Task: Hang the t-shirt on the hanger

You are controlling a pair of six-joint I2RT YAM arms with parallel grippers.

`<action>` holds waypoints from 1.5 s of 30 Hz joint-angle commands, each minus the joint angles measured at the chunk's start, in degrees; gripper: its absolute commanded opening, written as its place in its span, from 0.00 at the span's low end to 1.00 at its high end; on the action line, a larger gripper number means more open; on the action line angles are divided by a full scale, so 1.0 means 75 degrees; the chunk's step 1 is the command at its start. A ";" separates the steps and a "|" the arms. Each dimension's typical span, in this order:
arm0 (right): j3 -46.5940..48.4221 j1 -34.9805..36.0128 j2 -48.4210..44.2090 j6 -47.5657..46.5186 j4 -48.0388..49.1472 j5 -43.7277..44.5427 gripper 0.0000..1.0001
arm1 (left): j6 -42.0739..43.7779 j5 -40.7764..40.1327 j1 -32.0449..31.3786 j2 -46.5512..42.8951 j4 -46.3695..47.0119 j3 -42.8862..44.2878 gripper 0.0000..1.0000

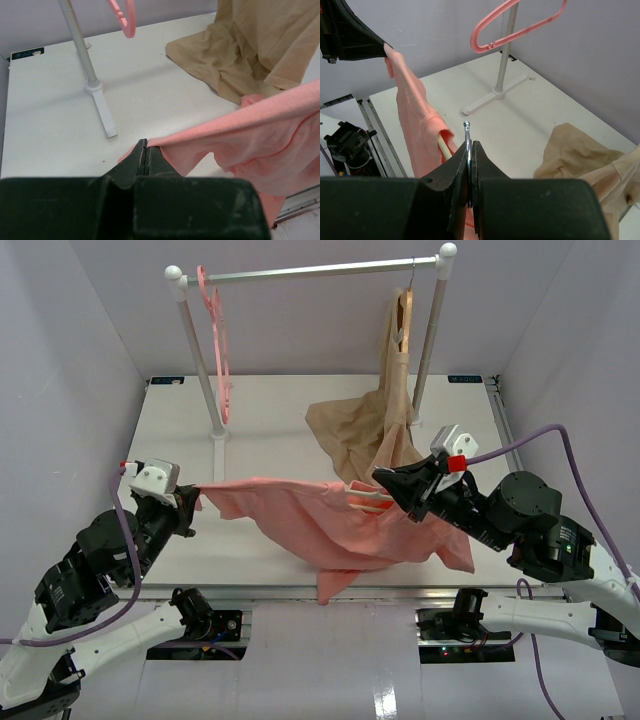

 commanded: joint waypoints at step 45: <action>0.0058 -0.0020 0.1361 0.0721 0.1066 -0.2468 0.08 | 0.2568 0.7723 0.0029 0.2641 0.0521 0.0492 0.55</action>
